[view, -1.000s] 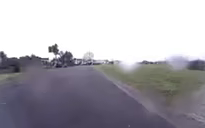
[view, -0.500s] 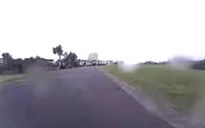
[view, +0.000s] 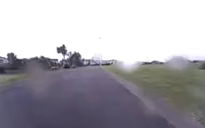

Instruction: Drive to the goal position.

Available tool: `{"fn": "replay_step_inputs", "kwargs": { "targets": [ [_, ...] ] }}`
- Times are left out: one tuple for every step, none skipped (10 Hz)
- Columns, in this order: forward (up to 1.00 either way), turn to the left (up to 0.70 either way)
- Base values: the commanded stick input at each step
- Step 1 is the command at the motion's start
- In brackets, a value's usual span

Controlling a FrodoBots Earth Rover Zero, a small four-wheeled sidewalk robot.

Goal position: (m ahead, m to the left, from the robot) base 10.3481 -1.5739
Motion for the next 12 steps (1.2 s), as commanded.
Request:
{"fn": "replay_step_inputs", "kwargs": {
  "targets": [
    [0.70, 0.00],
    [0.70, 0.00],
    [0.70, 0.00],
    [0.70, 0.00],
    [0.70, 0.00],
    [0.85, 0.00],
    [0.85, 0.00],
    [0.90, 0.00],
    [0.97, 0.00],
    [1.00, 0.40],
    [1.00, 0.40],
    [1.00, 0.40]
  ]
}}
